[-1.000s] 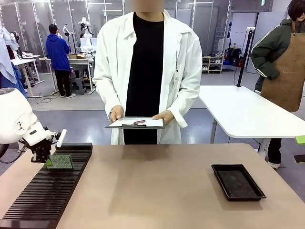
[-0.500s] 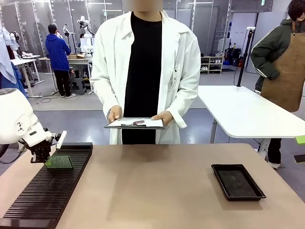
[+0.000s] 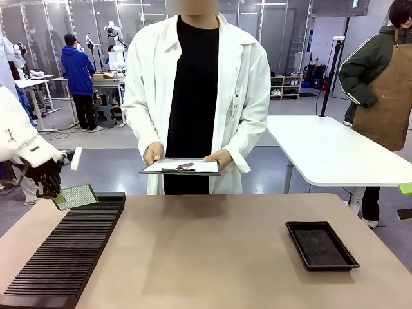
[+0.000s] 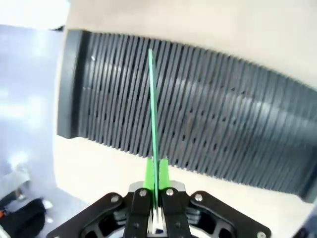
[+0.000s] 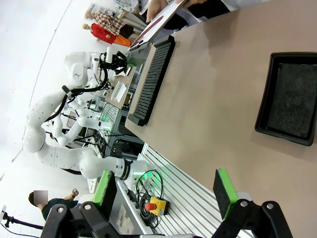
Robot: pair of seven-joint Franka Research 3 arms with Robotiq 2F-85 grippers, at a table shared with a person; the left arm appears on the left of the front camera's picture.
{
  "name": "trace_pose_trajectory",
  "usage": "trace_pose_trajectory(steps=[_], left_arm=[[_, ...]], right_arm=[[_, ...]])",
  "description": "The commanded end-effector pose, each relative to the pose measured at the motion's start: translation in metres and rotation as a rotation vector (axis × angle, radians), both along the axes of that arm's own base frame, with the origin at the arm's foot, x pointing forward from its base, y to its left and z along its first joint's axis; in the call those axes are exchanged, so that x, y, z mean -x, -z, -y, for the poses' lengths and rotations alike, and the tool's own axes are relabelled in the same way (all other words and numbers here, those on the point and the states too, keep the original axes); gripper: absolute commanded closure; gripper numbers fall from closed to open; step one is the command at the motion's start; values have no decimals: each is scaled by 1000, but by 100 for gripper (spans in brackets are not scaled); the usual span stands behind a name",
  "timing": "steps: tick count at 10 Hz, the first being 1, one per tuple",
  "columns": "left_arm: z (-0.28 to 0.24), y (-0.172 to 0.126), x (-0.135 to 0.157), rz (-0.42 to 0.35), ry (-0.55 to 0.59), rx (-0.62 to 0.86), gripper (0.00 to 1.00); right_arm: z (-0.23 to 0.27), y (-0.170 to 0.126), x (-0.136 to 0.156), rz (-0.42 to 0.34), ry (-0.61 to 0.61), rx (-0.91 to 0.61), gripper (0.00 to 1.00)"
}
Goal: Inspect the PCB.
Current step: Pick up the Blank PCB and present it to the human.
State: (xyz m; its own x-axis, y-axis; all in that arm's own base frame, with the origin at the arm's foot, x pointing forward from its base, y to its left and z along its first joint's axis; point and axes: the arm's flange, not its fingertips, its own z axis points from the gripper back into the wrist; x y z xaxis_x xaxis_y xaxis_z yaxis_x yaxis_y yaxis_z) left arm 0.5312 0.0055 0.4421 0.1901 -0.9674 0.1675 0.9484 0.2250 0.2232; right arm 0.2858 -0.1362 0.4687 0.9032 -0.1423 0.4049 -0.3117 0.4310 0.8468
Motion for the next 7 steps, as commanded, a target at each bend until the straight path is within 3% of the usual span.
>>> trace_pose_trajectory(steps=[1, 5, 7], left_arm=[[-9, -11, 1, -86, -159, 142, 100], [-34, -21, -12, -371, -527, 755, 100], [-47, -12, -29, -486, -672, 919, 100]], right_arm=[[1, 0, 0, 16, -3, -5, 0], [1, 0, 0, 16, -3, -5, 0], [1, 0, 0, 16, -3, -5, 0]])
